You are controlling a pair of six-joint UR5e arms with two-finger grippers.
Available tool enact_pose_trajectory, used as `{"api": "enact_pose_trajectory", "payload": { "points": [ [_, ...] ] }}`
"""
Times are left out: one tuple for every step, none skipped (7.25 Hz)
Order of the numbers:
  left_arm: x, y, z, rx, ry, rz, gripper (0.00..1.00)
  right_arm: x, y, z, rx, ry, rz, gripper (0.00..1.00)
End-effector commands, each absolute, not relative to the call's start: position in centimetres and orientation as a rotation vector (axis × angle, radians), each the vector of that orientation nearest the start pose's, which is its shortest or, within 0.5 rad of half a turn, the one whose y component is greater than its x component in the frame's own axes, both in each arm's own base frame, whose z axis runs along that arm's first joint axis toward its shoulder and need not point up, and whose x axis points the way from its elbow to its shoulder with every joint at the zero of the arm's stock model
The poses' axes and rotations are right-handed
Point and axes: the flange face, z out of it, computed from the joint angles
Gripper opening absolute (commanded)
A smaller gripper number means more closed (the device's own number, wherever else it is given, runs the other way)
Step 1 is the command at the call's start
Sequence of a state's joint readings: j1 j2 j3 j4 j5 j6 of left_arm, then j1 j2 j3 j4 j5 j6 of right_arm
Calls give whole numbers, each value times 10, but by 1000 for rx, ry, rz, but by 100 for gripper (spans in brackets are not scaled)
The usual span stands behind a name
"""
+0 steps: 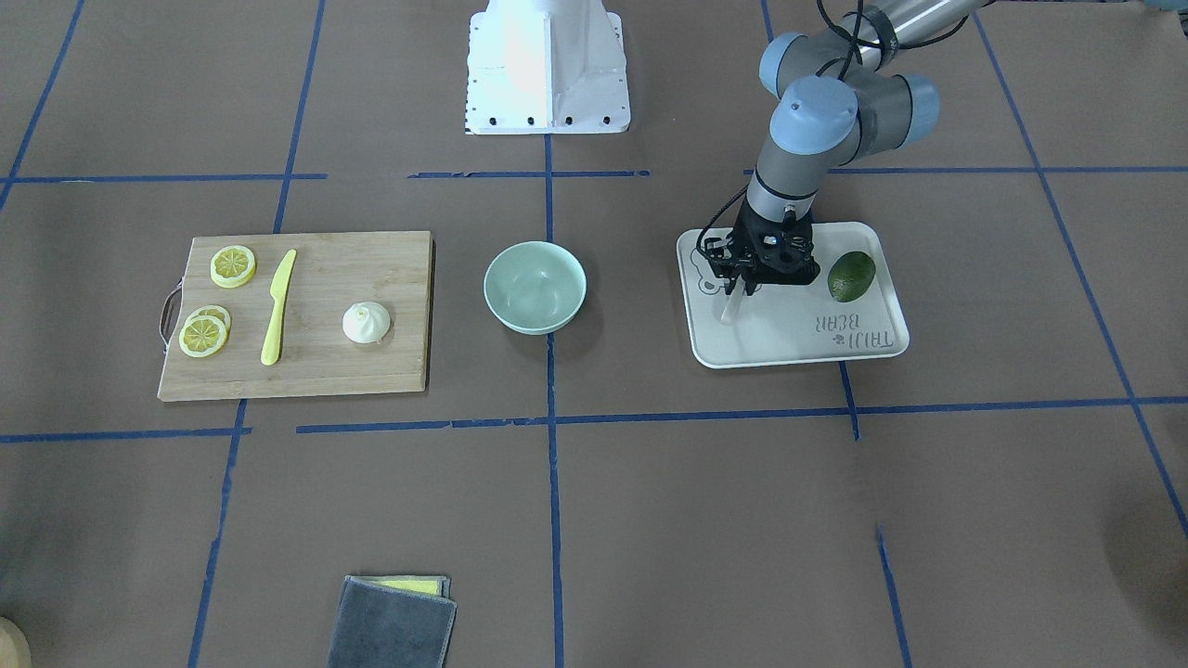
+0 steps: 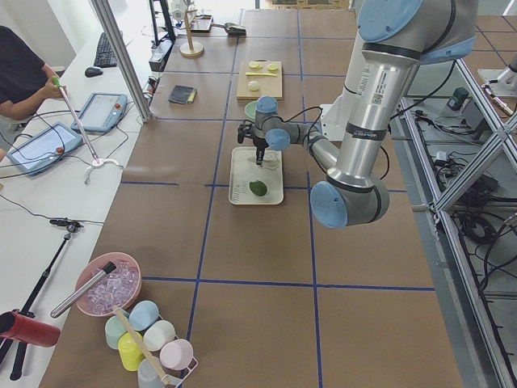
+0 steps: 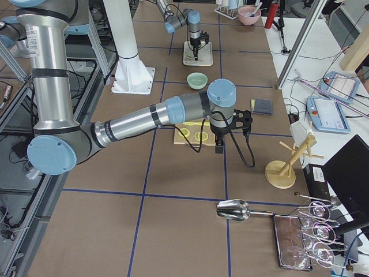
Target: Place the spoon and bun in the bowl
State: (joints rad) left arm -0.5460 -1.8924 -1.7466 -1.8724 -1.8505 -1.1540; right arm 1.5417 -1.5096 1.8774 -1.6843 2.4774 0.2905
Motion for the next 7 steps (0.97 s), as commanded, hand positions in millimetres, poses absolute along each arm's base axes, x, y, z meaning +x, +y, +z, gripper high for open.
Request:
{"api": "enact_pose_trajectory", "payload": {
  "points": [
    [473, -409, 371, 127, 831, -23, 3, 40, -505, 481, 89, -928, 127, 100],
    [472, -408, 368, 125, 838, -35, 0, 40, -506, 480, 90, -928, 128, 100],
    [469, -408, 361, 129, 846, -37, 0, 40, -506, 478, 92, -928, 128, 100],
    [462, -407, 351, 138, 860, -36, 0, 34, -512, 470, 89, -933, 134, 100],
    [441, -415, 334, 152, 859, -61, 0, 6, -522, 448, 66, -946, 139, 100],
    [416, -436, 300, 156, 828, -107, 0, -34, -526, 416, 44, -963, 128, 100],
    [415, -451, 258, 150, 800, -131, 0, -75, -523, 383, 19, -980, 120, 100]
  ]
}}
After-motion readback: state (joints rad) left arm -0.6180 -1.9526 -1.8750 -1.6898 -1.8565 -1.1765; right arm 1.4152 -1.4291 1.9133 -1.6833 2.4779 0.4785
